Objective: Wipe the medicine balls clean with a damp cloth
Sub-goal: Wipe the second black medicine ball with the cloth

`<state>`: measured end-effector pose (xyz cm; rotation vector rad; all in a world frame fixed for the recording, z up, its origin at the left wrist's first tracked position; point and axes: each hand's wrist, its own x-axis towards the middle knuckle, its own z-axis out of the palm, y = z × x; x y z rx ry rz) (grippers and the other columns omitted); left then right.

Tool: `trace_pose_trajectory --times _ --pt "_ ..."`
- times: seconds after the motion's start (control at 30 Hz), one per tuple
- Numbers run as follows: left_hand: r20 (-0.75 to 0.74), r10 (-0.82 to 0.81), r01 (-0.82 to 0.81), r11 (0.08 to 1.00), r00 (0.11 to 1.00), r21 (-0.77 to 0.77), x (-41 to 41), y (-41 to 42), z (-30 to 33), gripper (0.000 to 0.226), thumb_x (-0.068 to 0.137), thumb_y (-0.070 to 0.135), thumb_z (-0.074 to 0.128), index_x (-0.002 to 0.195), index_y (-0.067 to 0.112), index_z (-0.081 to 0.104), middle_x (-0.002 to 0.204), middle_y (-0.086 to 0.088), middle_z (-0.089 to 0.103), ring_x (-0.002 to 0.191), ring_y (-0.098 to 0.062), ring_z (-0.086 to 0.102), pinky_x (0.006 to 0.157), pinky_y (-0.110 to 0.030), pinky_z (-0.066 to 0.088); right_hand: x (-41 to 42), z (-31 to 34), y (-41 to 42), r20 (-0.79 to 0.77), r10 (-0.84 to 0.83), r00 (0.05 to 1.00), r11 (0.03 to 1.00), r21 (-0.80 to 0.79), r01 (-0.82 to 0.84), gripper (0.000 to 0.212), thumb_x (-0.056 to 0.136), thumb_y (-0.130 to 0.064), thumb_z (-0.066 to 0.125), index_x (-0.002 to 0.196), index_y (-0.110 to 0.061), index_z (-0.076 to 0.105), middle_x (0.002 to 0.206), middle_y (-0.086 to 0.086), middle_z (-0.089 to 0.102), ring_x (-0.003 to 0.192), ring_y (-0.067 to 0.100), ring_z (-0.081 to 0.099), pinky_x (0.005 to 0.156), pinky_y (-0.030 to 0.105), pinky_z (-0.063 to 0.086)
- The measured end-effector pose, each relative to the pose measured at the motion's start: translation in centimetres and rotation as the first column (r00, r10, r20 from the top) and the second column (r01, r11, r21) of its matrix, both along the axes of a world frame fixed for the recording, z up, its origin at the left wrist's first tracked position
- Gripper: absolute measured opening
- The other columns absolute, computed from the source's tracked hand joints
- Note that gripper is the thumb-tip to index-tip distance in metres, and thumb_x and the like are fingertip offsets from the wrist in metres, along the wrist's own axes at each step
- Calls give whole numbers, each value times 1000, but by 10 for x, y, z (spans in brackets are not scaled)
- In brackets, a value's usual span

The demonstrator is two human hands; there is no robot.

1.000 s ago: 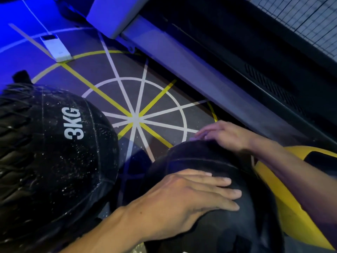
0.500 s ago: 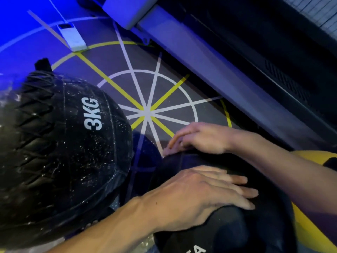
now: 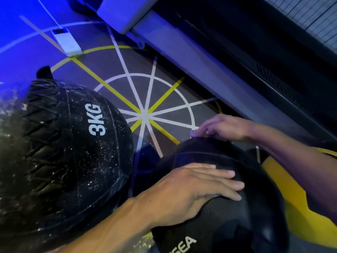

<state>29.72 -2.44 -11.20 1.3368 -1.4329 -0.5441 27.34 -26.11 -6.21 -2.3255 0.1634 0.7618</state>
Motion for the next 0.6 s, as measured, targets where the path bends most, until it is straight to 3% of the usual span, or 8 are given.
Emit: trace_pose_trajectory --times 0.03,0.07,0.13,0.2,0.27,0.33,0.47,0.6 --pt "-23 13 -13 1000 1000 -7 3 3 1 26 105 7 59 124 15 74 140 9 64 141 -1 47 119 -31 35 0 -3 4 75 -25 997 999 -21 27 37 96 13 43 113 2 74 121 5 73 113 7 67 83 6 45" --pt "-36 23 -24 1000 999 -5 5 6 1 25 105 8 59 123 15 74 139 10 65 140 -1 47 119 -32 35 0 1 15 65 -176 982 982 75 171 37 95 13 44 116 2 73 127 3 71 122 7 63 93 8 43" --pt "-66 45 -45 999 997 8 7 11 0 26 103 8 60 122 16 76 138 12 66 139 -1 48 119 -33 36 -17 14 28 125 -171 977 963 230 139 40 93 7 47 121 -5 72 132 -5 69 133 2 54 109 12 36" --pt "-99 90 -87 996 991 31 7 14 0 25 100 8 64 119 18 77 135 15 67 137 0 51 118 -32 37 -27 14 14 117 -296 948 931 256 260 42 93 13 45 117 -8 73 126 -9 71 125 -5 58 102 7 37" --pt "-117 144 -141 989 983 38 4 16 0 21 97 13 70 114 19 79 131 17 69 134 1 54 116 -33 39 -36 19 -1 89 -431 898 884 239 401 47 94 20 40 110 -10 73 127 2 71 109 -12 63 92 3 40" --pt "-131 202 -200 979 971 25 3 18 0 16 93 19 76 109 19 81 126 17 71 130 0 58 114 -35 42 -46 27 6 142 -439 887 879 273 391 42 95 15 43 113 -8 73 134 9 67 112 -9 63 94 5 41" --pt "-111 327 -326 945 938 30 12 24 0 18 89 32 77 105 24 81 123 22 71 128 -1 60 113 -34 43 -59 30 33 317 -206 926 978 110 180 43 97 -12 49 136 -22 65 142 -16 61 139 -1 47 119 22 30" --pt "-82 375 -363 922 923 131 22 28 7 16 93 35 76 109 32 78 125 30 67 134 5 52 113 -23 40 -87 33 33 506 -256 823 960 35 277 46 102 -12 46 146 -21 55 151 -18 51 146 1 38 123 38 28"
